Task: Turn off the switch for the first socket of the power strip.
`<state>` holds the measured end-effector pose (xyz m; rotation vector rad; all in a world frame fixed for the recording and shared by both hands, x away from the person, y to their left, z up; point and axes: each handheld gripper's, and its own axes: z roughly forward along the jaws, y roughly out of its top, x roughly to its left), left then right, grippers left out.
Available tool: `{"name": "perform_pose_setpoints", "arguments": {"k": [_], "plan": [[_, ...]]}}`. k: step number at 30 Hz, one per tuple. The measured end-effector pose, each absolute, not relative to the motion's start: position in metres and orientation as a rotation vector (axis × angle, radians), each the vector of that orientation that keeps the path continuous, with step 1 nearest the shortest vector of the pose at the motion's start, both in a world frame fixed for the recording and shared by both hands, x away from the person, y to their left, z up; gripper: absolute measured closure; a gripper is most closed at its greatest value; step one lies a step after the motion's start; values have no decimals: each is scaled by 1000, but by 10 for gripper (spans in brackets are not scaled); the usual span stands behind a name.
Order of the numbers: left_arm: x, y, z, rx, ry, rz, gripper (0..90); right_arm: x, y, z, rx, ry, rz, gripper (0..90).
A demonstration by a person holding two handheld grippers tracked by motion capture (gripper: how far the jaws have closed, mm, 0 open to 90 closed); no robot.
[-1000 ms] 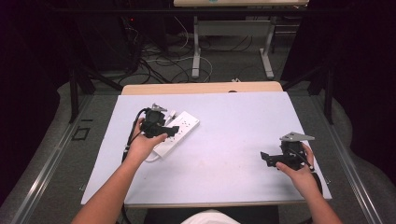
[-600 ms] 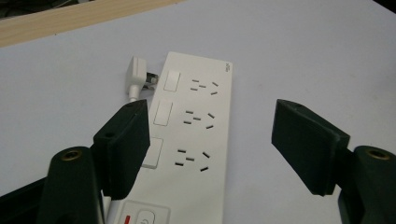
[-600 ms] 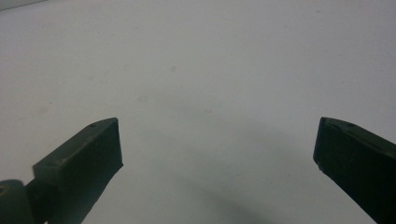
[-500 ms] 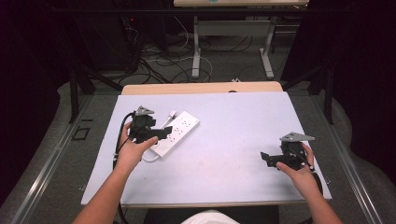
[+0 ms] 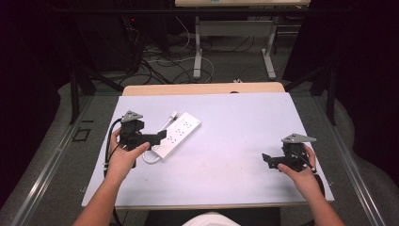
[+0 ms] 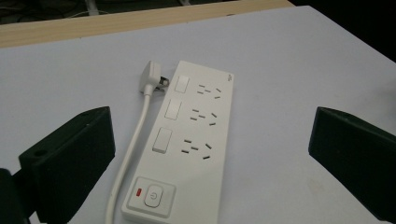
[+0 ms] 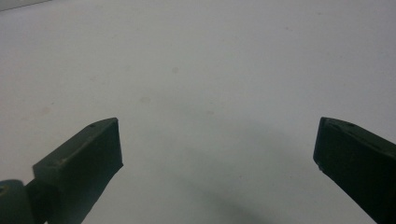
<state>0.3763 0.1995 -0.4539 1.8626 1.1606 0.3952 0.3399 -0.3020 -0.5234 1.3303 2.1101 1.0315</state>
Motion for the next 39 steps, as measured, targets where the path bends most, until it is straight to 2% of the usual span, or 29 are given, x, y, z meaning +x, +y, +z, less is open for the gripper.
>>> {"name": "perform_pose_setpoints", "arguments": {"k": [22, 39], "plan": [[349, 235, -458, 1737, 1218, 429, 3, 338, -302, -522, 1331, 2101, 1033, 7], [337, 263, -478, 1658, 1272, 460, 5, 337, -302, -522, 1338, 2098, 1035, 7]]}}
